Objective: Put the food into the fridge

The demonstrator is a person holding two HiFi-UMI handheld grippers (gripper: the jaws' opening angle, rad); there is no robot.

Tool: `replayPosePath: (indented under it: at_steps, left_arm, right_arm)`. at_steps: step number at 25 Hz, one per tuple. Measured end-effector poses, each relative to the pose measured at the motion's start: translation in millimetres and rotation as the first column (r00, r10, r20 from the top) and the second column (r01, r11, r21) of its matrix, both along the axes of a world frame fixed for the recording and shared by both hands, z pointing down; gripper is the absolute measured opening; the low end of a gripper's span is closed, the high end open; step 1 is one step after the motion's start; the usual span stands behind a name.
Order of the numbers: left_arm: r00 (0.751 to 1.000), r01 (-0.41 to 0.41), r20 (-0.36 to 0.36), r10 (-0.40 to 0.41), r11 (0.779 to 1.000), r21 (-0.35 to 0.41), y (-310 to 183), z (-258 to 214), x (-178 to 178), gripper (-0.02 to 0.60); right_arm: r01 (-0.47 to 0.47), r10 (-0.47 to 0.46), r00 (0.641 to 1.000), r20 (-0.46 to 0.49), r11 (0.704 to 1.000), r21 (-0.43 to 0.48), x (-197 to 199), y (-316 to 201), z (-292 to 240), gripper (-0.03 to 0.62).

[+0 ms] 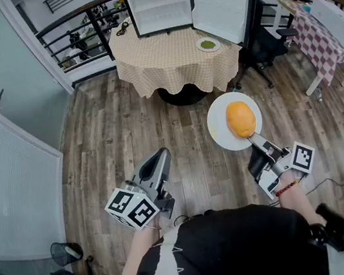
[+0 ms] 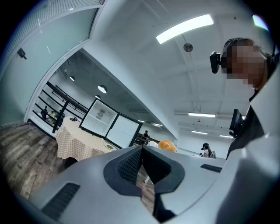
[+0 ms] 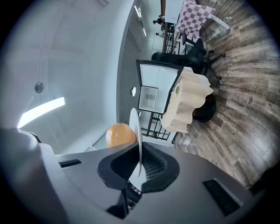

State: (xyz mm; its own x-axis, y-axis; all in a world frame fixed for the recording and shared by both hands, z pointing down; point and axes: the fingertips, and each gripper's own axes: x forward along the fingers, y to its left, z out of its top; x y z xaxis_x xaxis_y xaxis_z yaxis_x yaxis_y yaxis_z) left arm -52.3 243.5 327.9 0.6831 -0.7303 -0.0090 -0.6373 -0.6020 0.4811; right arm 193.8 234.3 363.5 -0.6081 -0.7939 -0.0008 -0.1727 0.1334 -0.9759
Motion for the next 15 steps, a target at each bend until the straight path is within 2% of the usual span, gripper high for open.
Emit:
replayPosePath:
  at_steps: [15]
  left_arm:
    - [0.999, -0.038, 0.029, 0.037, 0.999, 0.006, -0.9, -4.8, -24.1, 0.013]
  right_arm:
    - [-0.022, 0.022, 0.999, 0.029, 1.000, -0.003, -27.8, 1.1, 2.3, 0.021]
